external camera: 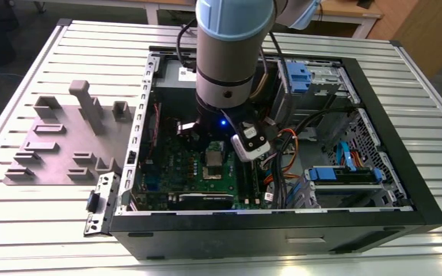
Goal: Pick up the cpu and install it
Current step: 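Place the cpu into insertion slot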
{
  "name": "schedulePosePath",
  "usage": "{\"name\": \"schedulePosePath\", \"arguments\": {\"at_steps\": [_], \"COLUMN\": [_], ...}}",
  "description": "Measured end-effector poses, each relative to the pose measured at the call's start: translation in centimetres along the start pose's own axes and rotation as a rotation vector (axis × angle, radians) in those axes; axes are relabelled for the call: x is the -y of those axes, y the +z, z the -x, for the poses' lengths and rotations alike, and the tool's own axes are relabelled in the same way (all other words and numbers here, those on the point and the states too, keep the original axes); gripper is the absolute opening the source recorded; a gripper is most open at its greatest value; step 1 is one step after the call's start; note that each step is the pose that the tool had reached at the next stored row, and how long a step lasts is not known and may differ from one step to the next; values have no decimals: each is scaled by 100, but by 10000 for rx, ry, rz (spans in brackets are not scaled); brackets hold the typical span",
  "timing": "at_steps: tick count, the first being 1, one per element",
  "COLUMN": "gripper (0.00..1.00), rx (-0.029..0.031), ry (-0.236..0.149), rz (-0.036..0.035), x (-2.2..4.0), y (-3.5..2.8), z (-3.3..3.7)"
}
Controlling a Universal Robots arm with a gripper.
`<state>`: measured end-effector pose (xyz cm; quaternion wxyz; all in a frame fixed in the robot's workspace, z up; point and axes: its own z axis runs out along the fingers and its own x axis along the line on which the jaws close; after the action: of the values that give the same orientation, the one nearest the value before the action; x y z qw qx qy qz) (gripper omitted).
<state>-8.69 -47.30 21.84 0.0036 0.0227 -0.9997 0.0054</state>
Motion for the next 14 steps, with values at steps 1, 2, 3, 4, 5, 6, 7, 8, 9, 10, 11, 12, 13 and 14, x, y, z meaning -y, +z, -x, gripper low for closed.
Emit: {"name": "schedulePosePath", "arguments": {"at_steps": [1,2,3,4,5,6,7,8,9,10,11,12,13,14], "gripper": [47,47,47,47,47,47,47,47,47,47,47,47,47,47], "rx": [0,-1,-6,-7,-9,-10,-10,-10,-9,-10,-12,-13,-14,-10], "ry": [0,0,1,3,12,25,43,69,105,146,231,356,472,551], "rz": [0,-3,-2,1,0,-3,-1,-2,3,2,1,2,3,2], "x": [0,1,1,3,8,18,34,45,47,47,47,47,47,51], "y": [6,6,9,18,31,46,59,69,83,100,119,137,155,171], "z": [0,0,-1,0,0,-1,-1,-1,-2,-1,-1,-1,0,0]}}
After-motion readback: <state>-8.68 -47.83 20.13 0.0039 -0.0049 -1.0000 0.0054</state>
